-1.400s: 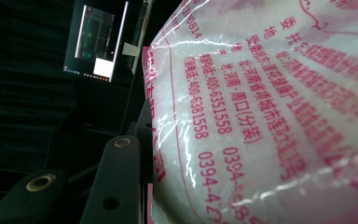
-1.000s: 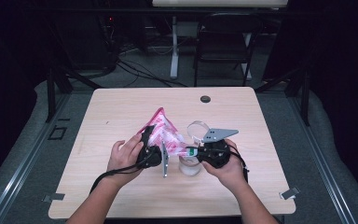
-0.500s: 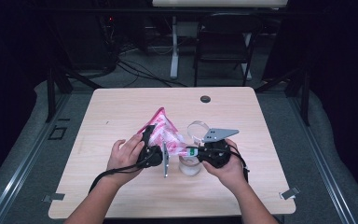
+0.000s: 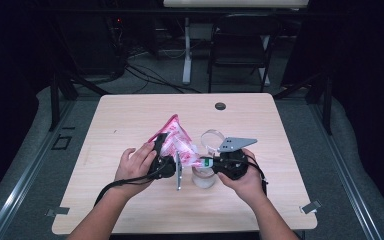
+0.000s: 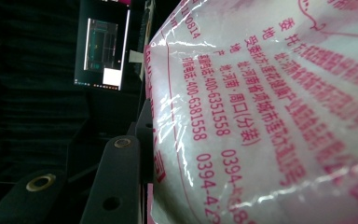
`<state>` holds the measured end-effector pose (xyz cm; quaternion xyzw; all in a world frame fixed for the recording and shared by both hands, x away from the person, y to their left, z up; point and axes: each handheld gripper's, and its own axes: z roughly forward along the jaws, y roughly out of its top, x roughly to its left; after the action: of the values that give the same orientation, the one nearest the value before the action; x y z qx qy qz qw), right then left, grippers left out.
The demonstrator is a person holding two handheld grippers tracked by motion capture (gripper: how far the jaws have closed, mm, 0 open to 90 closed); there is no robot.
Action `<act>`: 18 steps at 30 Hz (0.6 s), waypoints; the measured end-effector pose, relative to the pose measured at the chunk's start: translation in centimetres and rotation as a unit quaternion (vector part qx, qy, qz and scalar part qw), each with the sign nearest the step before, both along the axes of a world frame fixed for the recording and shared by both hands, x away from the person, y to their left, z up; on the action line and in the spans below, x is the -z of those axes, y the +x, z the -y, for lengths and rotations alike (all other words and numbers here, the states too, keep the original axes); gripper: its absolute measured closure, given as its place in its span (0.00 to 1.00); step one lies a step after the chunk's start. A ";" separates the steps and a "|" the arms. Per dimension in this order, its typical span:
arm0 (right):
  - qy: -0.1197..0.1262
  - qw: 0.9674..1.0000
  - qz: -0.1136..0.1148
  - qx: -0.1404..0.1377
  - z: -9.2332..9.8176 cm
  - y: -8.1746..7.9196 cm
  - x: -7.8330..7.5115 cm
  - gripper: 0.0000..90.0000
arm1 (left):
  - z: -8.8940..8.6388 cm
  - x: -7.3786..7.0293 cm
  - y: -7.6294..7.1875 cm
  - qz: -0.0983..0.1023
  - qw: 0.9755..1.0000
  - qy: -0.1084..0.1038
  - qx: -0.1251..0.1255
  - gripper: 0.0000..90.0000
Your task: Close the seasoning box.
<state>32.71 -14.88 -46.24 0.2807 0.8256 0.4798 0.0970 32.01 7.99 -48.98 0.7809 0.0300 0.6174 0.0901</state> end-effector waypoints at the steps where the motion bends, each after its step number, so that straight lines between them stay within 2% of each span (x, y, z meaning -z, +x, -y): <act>1: 0.000 1.000 0.000 0.001 0.0 0.0 0.0 1.00 | 0.0 0.0 0.0 0.001 1.000 -0.001 0.003 0.70; 18: -0.003 1.000 -0.007 0.009 0.4 -0.1 0.5 1.00 | 0.6 0.0 0.1 0.007 1.000 0.019 0.010 0.70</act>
<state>32.65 -15.28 -46.69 0.2910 0.8251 0.4745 0.0966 32.12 7.35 -48.96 0.7782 0.0103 0.6226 0.0818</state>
